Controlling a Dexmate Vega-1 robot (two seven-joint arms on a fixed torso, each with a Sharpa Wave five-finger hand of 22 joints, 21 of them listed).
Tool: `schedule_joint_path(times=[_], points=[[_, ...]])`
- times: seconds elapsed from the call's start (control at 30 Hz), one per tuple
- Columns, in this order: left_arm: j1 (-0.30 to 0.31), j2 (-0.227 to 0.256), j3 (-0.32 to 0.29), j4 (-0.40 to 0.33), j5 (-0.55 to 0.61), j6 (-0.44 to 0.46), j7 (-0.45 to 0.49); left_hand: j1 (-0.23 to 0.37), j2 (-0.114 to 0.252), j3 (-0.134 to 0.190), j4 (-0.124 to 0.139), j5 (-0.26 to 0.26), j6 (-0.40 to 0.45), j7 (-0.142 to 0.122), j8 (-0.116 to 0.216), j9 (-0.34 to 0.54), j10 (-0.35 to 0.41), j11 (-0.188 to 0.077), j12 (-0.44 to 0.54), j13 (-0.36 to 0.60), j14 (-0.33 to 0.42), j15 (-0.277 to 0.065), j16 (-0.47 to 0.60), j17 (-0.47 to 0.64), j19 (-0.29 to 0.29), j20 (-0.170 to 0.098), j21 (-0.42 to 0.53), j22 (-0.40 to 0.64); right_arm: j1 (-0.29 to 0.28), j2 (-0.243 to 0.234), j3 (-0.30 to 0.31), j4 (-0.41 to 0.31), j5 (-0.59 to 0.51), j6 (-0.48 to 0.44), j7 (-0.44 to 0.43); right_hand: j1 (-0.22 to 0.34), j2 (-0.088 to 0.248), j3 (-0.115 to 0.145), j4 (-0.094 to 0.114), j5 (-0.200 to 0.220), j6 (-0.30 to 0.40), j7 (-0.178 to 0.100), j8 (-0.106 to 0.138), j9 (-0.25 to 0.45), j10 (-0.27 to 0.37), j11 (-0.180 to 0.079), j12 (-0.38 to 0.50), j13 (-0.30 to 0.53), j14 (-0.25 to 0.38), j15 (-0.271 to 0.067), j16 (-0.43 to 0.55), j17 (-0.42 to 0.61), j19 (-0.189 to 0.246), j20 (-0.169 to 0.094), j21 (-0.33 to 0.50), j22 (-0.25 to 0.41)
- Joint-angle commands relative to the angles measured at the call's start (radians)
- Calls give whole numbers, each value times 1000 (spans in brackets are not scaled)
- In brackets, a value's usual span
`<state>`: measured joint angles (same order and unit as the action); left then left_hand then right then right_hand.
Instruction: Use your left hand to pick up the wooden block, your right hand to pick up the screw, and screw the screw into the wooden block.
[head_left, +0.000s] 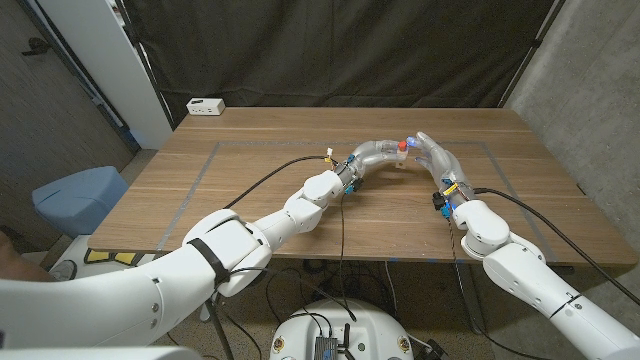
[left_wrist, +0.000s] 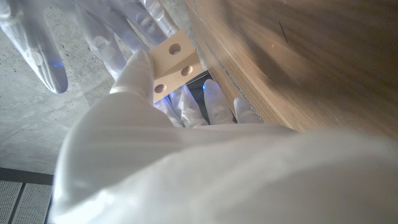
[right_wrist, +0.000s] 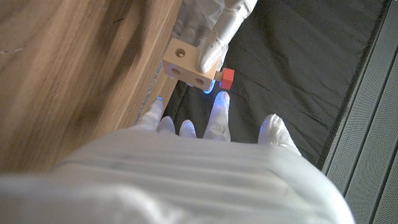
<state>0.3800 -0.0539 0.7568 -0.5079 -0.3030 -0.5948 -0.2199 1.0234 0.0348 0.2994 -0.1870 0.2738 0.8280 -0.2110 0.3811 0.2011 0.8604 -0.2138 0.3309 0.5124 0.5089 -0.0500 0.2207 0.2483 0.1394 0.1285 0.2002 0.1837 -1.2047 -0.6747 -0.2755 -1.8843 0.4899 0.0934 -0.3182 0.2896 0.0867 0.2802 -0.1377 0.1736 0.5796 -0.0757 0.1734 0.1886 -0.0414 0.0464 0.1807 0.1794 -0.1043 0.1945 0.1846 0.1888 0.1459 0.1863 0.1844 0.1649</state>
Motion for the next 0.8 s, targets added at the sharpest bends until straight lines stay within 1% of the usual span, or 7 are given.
schedule_joint_path(times=[0.03, 0.2, 0.33, 0.53, 0.8], points=[[-6, -5, 0, 13, -1, 1, -6, -31, 63, 39, 33, 5, 80, 44, 5, 12, 18, -6, 31, 105, 6, -85, 3, 5, 6, 4, 9, 1, 15, -20, -1, 2, 17, -17, 33, -9, -2, -4, 4, 0, -22, -5, -4, 4, -21, 5, -7, 2, -15, 2, -1, 2, -12, 3, -4, 3], [-7, -6, 0, 15, -1, 0, -8, -33, 62, 39, 33, 5, 80, 42, 5, 12, 18, -6, 31, 105, 7, -86, 3, 4, 6, 4, 9, 1, 22, -26, -5, 4, 23, -23, 44, -14, -3, -5, 6, 0, -45, -11, -4, 4, -36, 7, -7, 2, -27, 2, -2, 3, -20, 5, -5, 4], [-7, -6, 0, 15, -1, 2, -10, -33, 62, 39, 34, 5, 81, 42, 5, 12, 18, -6, 31, 105, 7, -87, 3, 5, 6, 4, 9, 1, 24, -26, -7, 5, 24, -22, 46, -15, -3, -6, 6, 1, -47, -10, -1, 4, -41, 3, -6, 2, -30, 1, -2, 3, -24, 5, -5, 4], [-8, -5, 1, 15, 0, 2, -10, -32, 62, 39, 33, 5, 80, 44, 5, 12, 19, -6, 32, 105, 7, -86, 4, 5, 6, 3, 9, 1, 25, -28, -9, 7, 25, -20, 49, -19, -2, -6, 7, 1, -19, -3, 14, 5, -42, 1, -2, 2, -32, 2, 1, 3, -25, 6, -3, 4], [-10, -8, -1, 20, -2, 1, -11, -31, 61, 39, 32, 5, 81, 42, 5, 12, 20, -6, 32, 105, 8, -86, 4, 4, 6, 4, 9, 1, 27, -31, -10, 7, 27, -24, 49, -20, -1, -6, 7, 2, -1, 1, 22, 5, -43, -1, 0, 2, -32, 1, 3, 3, -26, 5, -2, 4]])
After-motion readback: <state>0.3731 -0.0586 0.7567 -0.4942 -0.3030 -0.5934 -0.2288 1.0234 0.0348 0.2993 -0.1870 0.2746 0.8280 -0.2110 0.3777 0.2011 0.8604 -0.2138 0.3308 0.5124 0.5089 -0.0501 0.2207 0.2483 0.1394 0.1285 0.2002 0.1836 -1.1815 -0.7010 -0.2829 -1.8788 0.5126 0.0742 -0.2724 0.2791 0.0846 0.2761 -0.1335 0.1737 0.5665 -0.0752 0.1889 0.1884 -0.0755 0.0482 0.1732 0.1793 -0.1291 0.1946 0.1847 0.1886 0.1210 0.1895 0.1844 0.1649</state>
